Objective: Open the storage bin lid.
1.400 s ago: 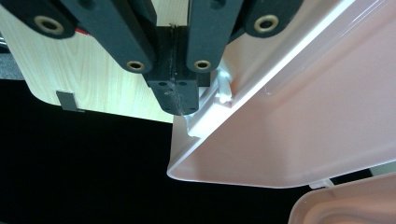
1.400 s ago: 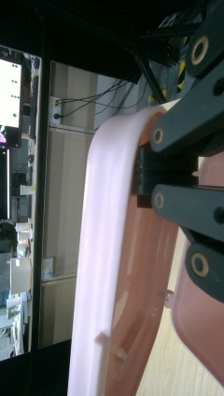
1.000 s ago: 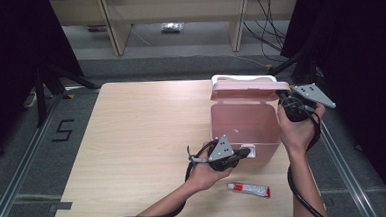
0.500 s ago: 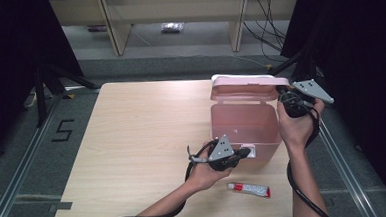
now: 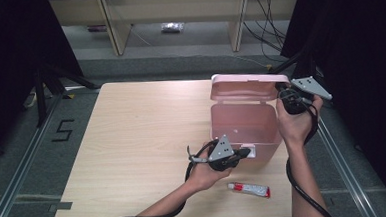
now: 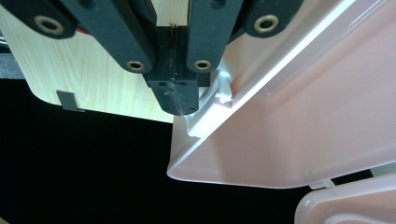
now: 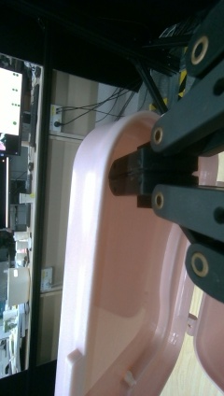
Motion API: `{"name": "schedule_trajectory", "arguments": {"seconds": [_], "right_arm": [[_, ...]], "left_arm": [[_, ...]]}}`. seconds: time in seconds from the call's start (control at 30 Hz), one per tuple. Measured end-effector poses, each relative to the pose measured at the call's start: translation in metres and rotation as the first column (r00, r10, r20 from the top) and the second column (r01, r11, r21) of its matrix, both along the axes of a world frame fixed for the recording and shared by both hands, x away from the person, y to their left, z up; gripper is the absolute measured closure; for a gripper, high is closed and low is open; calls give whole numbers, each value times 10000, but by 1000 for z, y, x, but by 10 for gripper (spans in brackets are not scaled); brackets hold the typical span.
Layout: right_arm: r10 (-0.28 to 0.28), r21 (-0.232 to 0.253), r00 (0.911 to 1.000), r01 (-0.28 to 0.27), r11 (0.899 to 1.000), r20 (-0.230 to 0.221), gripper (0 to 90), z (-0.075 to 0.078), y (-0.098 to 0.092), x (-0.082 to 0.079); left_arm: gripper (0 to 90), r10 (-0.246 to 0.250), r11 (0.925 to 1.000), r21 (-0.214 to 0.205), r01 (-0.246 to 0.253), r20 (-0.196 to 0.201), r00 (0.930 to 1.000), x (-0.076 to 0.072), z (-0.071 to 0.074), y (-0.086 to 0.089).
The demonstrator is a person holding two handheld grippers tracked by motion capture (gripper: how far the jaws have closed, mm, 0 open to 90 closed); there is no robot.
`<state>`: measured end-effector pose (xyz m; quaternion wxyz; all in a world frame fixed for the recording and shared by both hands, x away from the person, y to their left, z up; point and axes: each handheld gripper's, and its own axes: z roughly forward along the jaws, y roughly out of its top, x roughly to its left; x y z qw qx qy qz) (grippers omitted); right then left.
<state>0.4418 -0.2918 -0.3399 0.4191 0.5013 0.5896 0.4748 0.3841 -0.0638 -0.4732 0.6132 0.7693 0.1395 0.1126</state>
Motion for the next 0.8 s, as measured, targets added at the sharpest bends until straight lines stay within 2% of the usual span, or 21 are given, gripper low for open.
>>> {"name": "schedule_trajectory", "arguments": {"seconds": [0.17,0.27,0.3,0.4,0.73,0.8], "right_arm": [[-2,99,10000,3,10000,-40,900,0,1,3],[25,-10,10000,-25,10000,-1,900,0,0,6],[-48,187,9999,50,9998,-108,900,0,2,6],[-5,-2,9999,5,10000,-117,900,0,1,8],[-122,61,9998,123,9999,-150,900,-2,2,15],[-34,-45,9999,34,10000,-124,900,-2,1,17]], "left_arm": [[900,0,10000,-1,0,1,10000,0,0,0],[900,-6,10000,-7,6,6,10000,0,0,0],[900,-8,10000,-7,8,5,10000,0,0,0],[900,-6,10000,-10,6,14,10000,0,0,0],[900,-13,10000,4,13,4,10000,0,0,0],[900,-3,10000,-3,3,6,10000,0,0,0]]}}
